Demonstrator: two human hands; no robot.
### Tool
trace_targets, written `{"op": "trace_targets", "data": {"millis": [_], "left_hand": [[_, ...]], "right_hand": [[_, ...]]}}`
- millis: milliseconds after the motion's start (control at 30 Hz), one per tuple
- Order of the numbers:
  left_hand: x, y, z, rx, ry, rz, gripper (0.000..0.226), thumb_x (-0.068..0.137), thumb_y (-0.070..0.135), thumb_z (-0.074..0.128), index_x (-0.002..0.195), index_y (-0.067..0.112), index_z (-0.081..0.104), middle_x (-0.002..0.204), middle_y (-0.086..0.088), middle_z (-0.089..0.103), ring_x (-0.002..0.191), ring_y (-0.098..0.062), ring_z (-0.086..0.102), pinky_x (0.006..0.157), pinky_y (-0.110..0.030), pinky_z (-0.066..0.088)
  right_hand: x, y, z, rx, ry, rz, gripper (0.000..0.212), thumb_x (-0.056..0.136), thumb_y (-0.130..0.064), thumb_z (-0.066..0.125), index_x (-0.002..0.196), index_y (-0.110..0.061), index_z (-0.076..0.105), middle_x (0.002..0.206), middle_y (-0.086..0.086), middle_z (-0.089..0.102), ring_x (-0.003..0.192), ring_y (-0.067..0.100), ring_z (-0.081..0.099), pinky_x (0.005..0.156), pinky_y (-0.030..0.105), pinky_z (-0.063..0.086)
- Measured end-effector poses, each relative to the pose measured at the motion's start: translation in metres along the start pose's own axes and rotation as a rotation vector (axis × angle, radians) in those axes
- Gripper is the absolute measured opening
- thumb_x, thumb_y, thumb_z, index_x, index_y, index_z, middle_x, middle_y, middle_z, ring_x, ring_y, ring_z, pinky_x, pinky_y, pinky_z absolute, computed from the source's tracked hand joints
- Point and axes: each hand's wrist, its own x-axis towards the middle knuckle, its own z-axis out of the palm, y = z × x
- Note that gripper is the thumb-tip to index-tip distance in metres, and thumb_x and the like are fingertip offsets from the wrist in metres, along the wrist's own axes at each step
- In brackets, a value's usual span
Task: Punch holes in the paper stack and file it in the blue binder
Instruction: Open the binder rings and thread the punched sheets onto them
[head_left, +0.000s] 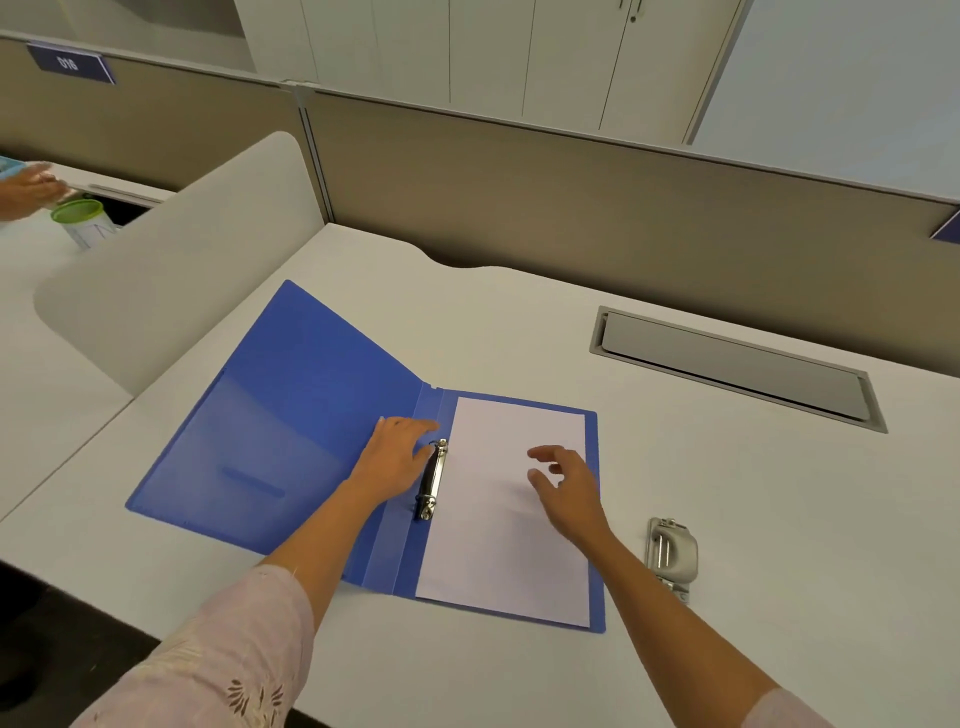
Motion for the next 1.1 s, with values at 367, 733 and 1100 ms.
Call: {"op": "trace_targets", "data": {"millis": [367,733,1100], "left_hand": [[0.022,-0.01,0.005,-0.253,-0.055,-0.129,0.025,0.099,0.021,0.049,0.12,0.013,0.059,0.115,-0.007,0.054,0.098,-0.017,0.054,0.088,-0.029,0.048],[0.042,-0.02,0.004,-0.513,-0.273,-0.291,0.064,0.096,0.059,0.025,0.094,0.007,0.063,0.091,-0.018,0.067,0.068,-0.021,0.059,0.071,-0.031,0.051],[0.057,-0.025,0.019,-0.601,-0.348,-0.36,0.067,0.091,0.068,0.02,0.07,0.016,0.056,0.073,0.0,0.06,0.069,-0.013,0.053,0.071,-0.023,0.045]], "right_hand": [[0.047,-0.049,0.077,-0.01,-0.191,0.086,0.024,0.092,-0.011,0.057,0.116,-0.013,0.06,0.118,0.005,0.06,0.104,0.014,0.056,0.089,0.024,0.045],[0.066,-0.048,0.113,-0.092,-0.266,0.183,0.031,0.101,-0.031,0.036,0.092,-0.013,0.059,0.095,0.007,0.063,0.096,0.029,0.057,0.092,0.048,0.044],[0.074,-0.038,0.122,-0.047,-0.321,0.341,0.048,0.097,-0.055,0.03,0.099,-0.02,0.062,0.115,-0.004,0.051,0.126,0.024,0.032,0.092,0.038,0.019]]}}
